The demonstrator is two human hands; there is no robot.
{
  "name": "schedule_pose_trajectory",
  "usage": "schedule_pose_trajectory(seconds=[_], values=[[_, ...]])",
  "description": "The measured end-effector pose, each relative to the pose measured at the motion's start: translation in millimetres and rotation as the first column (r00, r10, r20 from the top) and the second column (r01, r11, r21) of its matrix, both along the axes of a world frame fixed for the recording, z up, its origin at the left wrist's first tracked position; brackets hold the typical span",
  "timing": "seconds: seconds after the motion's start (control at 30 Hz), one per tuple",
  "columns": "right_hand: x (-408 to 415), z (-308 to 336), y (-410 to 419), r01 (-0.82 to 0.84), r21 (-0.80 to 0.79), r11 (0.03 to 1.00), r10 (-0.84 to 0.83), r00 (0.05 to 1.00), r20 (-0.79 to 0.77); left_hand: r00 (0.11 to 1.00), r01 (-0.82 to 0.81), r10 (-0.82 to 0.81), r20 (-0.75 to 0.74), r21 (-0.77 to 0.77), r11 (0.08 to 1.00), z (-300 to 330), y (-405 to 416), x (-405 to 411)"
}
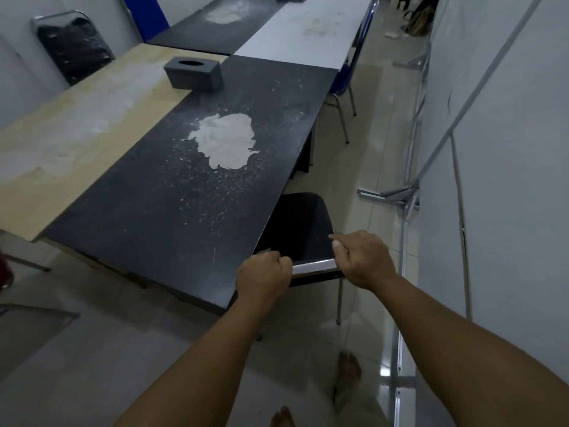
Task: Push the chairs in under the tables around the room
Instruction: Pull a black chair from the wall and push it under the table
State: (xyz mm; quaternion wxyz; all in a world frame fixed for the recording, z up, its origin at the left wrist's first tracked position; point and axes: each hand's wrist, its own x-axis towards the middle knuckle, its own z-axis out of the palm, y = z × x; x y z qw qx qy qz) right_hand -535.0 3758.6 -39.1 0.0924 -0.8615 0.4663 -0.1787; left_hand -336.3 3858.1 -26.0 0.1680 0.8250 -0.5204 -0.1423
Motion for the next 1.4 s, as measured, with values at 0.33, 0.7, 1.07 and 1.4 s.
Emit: schedule_pose_trajectory(seconds=[0.33, 0.7, 1.07, 1.4], values=[[-17.9, 3.3, -97.9, -0.156, 0.011, 0.988, 0.156, 0.988, -0.018, 0.995, -0.104, 0.104, -0.001, 0.018, 0.994, 2.7, -67.0, -37.5], [-24.4, 4.4, -174.1, -0.279, 0.038, 0.959, 0.28, 0.96, -0.018, 0.973, -0.219, 0.222, -0.055, 0.058, 0.974, 9.8, -116.8, -63.8], [-1.1, 0.6, -232.9, -0.395, 0.03, 0.918, 0.396, 0.918, -0.021, 0.954, -0.299, 0.299, 0.014, 0.074, 0.951, 17.6, -157.2, -59.4], [31.3, -0.3, -276.8, -0.502, -0.007, 0.865, 0.502, 0.864, 0.038, 0.895, -0.445, 0.446, -0.006, 0.043, 0.894, 2.9, -189.5, -43.0]])
